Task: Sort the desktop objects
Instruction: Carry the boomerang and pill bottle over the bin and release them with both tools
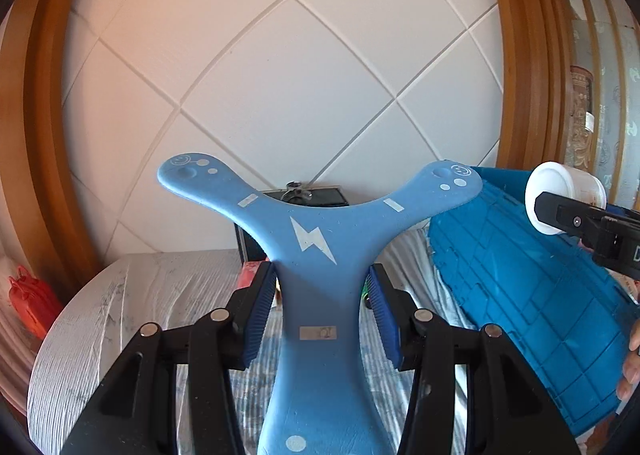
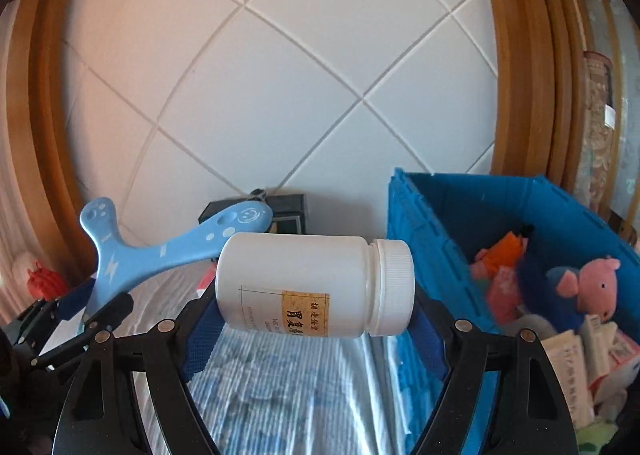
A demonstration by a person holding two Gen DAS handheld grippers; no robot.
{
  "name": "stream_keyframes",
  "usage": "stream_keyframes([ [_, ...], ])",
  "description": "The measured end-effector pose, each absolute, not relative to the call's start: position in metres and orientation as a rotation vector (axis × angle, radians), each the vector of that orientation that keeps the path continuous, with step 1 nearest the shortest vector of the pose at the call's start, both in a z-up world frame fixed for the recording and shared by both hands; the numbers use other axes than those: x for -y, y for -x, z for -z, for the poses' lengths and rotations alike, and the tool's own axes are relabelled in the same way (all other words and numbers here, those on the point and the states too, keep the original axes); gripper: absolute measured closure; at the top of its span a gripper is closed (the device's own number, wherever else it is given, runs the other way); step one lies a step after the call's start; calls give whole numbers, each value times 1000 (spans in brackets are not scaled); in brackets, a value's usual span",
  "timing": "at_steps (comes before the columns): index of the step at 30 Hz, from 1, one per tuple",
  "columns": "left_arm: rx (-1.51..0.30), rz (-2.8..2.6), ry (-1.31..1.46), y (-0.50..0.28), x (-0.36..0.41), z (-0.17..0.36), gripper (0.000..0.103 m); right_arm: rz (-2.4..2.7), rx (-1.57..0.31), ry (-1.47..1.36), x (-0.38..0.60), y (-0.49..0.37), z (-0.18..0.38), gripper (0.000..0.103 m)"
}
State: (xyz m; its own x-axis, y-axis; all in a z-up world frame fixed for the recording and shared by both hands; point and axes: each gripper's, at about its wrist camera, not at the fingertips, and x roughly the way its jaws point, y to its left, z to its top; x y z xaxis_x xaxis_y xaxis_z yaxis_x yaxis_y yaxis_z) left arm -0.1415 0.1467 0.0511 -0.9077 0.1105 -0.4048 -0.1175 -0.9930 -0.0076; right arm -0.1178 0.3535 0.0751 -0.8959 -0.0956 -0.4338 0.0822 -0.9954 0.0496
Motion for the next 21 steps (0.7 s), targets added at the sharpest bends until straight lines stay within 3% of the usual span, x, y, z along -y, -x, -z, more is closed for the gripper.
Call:
stream_keyframes([
  [11,-54,-2763,518,122,-293,-102,57,3202,84,-568,-491,44,-123,21],
  [21,-145,-2528,613,108,-442,-116,57,3378,142,-753,-619,25,-99,21],
])
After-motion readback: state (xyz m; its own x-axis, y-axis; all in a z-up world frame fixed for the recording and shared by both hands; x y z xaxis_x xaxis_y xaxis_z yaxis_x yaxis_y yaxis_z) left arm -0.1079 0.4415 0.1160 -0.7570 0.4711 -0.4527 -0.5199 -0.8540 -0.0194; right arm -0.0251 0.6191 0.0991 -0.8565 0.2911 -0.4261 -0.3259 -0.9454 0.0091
